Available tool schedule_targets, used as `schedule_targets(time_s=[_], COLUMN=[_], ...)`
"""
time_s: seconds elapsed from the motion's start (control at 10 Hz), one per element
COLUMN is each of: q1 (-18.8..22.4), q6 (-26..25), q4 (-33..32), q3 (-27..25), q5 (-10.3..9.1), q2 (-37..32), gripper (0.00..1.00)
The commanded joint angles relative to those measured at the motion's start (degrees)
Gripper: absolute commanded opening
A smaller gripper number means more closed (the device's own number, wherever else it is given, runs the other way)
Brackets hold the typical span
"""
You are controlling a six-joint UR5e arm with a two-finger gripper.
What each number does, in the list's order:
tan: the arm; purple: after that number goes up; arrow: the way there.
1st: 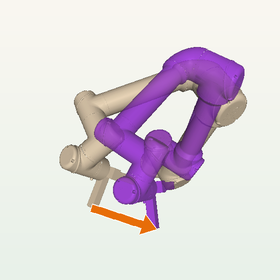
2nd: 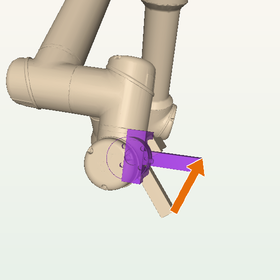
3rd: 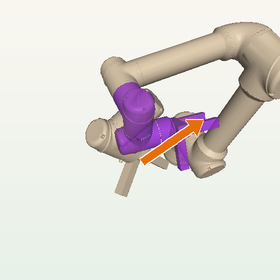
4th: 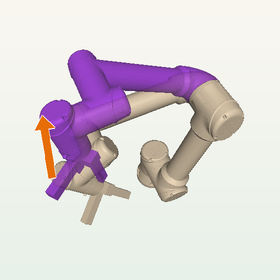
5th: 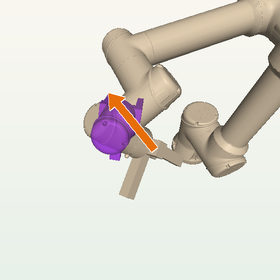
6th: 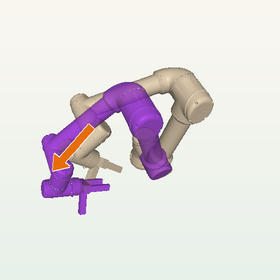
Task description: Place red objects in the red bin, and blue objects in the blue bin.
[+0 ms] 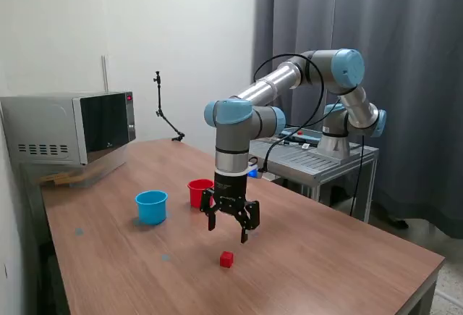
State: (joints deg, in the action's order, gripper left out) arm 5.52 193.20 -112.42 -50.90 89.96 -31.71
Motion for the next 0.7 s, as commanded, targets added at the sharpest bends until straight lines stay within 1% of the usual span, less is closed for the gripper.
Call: schedule_targets(time_s=[0.0, 0.1, 0.3, 0.6], q1=[0.0, 0.0, 0.0, 0.2], q6=[0.1, 0.1, 0.2, 0.9], q4=[0.0, 0.0, -0.2, -0.4], q3=[-0.6, -1.3, -2.6, -2.3], q5=[-1.37, -1.46, -2.95, -2.95], q2=[0.5, 0.6, 0.9, 1.3], gripper=[1.00, 1.00, 1.00, 1.00])
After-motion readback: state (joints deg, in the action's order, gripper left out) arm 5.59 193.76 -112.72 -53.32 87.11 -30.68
